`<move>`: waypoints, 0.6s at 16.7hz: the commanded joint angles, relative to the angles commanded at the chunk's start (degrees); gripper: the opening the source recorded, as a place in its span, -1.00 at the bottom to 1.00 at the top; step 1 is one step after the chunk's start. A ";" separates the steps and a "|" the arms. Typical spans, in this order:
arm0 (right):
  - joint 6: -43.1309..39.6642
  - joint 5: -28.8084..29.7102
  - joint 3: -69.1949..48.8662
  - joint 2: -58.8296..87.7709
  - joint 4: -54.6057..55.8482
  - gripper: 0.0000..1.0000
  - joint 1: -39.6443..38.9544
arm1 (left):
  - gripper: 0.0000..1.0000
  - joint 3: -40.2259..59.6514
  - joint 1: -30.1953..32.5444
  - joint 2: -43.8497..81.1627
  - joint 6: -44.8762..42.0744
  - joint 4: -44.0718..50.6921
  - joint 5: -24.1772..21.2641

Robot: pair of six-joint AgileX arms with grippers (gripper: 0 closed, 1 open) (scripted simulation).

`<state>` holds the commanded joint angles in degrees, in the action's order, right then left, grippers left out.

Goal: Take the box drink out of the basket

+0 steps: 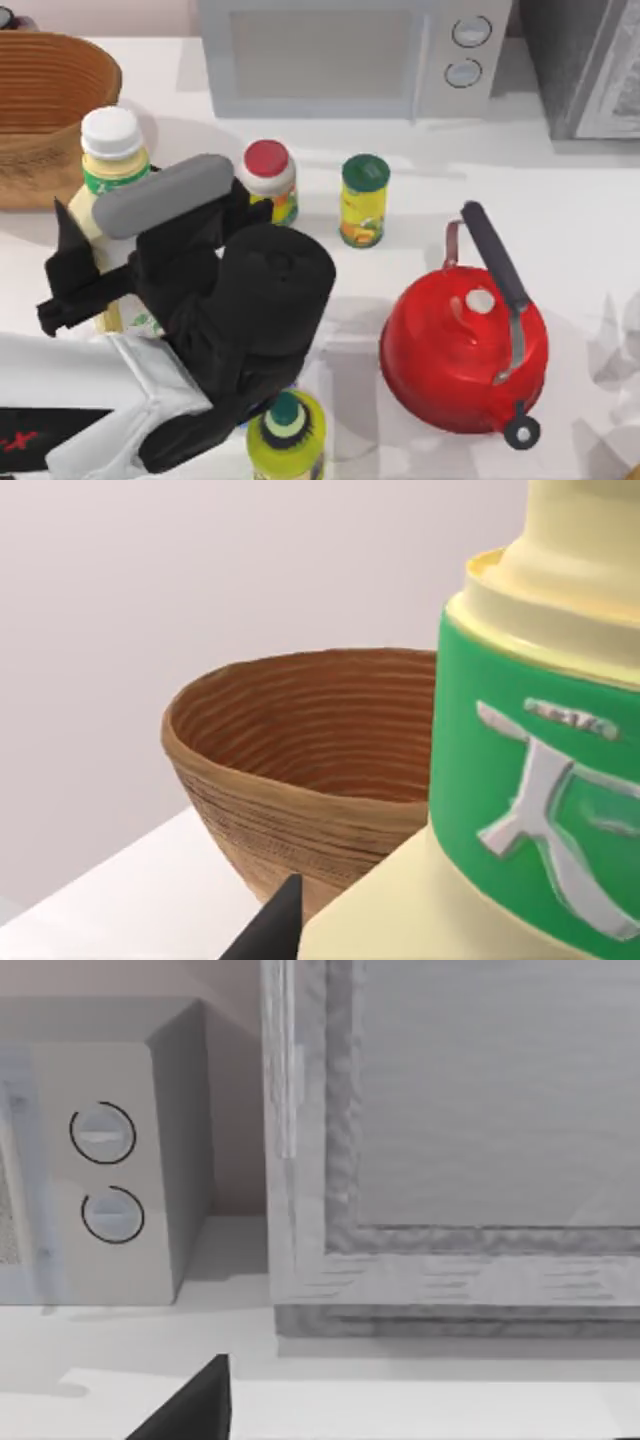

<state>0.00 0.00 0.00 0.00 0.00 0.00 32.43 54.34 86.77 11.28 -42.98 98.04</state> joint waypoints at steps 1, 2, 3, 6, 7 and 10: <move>0.00 0.00 0.00 0.00 0.00 1.00 0.00 | -1.00 0.00 0.00 0.00 0.00 0.00 0.00; 0.00 0.00 0.00 0.00 0.00 1.00 0.00 | -1.00 0.00 0.00 0.00 0.00 0.00 0.00; 0.00 0.00 0.00 0.00 0.00 1.00 0.00 | -1.00 0.00 0.00 0.00 0.00 0.00 0.00; 0.00 0.00 0.00 0.00 0.00 1.00 0.00 | -1.00 3.56 -0.61 3.06 0.05 6.95 -7.03; 0.00 0.00 0.00 0.00 0.00 1.00 0.00 | -1.00 4.75 -1.19 2.93 1.25 8.13 -6.71; 0.00 0.00 0.00 0.00 0.00 1.00 0.00 | -1.00 11.24 -2.47 3.11 8.45 15.24 -6.07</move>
<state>0.00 0.00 0.00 0.00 0.00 0.00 43.67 51.87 89.88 19.73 -27.74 91.97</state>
